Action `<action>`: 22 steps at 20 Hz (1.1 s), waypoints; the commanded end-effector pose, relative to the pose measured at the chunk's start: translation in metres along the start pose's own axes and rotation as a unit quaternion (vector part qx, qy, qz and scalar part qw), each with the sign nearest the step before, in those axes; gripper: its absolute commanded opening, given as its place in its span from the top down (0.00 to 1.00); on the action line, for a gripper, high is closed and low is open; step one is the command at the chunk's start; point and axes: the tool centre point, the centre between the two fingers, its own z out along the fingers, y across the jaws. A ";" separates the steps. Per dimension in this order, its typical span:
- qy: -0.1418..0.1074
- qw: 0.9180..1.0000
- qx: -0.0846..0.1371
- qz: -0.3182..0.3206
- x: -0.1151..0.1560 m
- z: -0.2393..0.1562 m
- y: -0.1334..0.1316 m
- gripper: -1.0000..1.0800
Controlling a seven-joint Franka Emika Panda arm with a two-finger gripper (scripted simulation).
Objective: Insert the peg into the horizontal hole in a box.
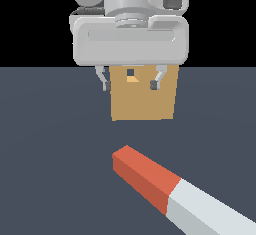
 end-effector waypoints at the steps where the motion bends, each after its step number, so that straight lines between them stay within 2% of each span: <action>1: 0.001 1.000 0.000 -0.014 -0.007 0.004 0.000 0.04; 12: 0.005 0.994 0.000 -0.107 -0.055 0.029 0.010 0.04; 22: 0.010 0.979 -0.001 -0.205 -0.101 0.056 0.031 0.04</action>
